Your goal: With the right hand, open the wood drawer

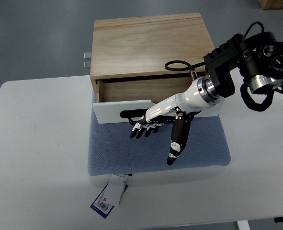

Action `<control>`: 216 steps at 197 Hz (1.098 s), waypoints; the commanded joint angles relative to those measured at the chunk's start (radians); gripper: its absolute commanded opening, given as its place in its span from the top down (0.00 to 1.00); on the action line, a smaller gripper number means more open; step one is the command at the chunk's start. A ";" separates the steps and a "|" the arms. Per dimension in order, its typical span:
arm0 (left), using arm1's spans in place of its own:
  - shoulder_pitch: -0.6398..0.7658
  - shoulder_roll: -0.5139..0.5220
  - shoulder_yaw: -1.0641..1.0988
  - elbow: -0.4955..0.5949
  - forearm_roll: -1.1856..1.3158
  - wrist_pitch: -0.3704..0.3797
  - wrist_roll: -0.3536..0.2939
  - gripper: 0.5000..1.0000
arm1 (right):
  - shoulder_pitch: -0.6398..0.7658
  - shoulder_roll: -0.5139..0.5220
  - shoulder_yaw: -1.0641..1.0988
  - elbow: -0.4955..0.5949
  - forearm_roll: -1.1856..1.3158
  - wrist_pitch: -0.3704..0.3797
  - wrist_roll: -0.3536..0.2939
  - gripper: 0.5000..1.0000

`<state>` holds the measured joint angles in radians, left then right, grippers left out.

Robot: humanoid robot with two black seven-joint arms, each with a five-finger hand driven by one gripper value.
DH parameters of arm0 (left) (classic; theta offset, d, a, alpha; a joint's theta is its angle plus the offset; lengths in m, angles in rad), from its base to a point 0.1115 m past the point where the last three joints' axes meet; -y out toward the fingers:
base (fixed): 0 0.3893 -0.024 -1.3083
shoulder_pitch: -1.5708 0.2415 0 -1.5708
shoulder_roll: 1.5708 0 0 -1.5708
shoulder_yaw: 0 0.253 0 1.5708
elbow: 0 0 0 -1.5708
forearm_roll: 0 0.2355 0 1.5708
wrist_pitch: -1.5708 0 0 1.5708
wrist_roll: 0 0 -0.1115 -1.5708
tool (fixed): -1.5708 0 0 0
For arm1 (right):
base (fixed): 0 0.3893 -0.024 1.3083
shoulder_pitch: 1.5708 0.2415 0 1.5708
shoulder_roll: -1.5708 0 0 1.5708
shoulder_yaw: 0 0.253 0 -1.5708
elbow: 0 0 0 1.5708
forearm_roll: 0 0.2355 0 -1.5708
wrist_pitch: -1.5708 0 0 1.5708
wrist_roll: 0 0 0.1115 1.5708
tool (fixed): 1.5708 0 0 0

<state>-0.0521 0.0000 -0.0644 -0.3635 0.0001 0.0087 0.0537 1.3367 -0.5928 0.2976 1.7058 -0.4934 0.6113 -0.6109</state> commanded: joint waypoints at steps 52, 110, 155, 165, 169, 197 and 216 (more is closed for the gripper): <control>0.000 0.000 0.000 0.000 0.000 0.000 0.000 0.00 | -0.001 -0.016 0.202 -0.014 0.082 0.000 0.000 0.12; 0.000 0.000 0.001 -0.003 0.000 0.004 0.000 0.00 | -0.159 0.106 0.696 -0.428 0.072 -0.019 0.000 0.11; 0.000 0.000 0.003 -0.009 0.000 0.008 0.000 0.00 | -0.278 0.189 0.989 -0.776 0.085 -0.074 0.232 0.11; 0.000 0.000 0.003 -0.012 0.000 0.010 0.000 0.00 | -0.317 0.205 1.032 -0.847 0.090 -0.076 0.309 0.11; 0.000 0.000 0.003 -0.012 0.000 0.010 0.000 0.00 | -0.333 0.212 1.046 -0.873 0.095 -0.076 0.338 0.11; 0.000 0.000 0.003 -0.012 0.000 0.011 0.000 0.00 | -0.427 0.254 1.081 -1.032 0.190 -0.077 0.496 0.11; 0.000 0.000 0.003 -0.012 0.000 0.013 0.000 0.00 | -0.459 0.286 1.081 -1.115 0.253 -0.082 0.574 0.11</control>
<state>-0.0521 0.0000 -0.0613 -0.3758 0.0001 0.0198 0.0536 0.9228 -0.3456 1.3745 0.6976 -0.3189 0.5340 -0.1386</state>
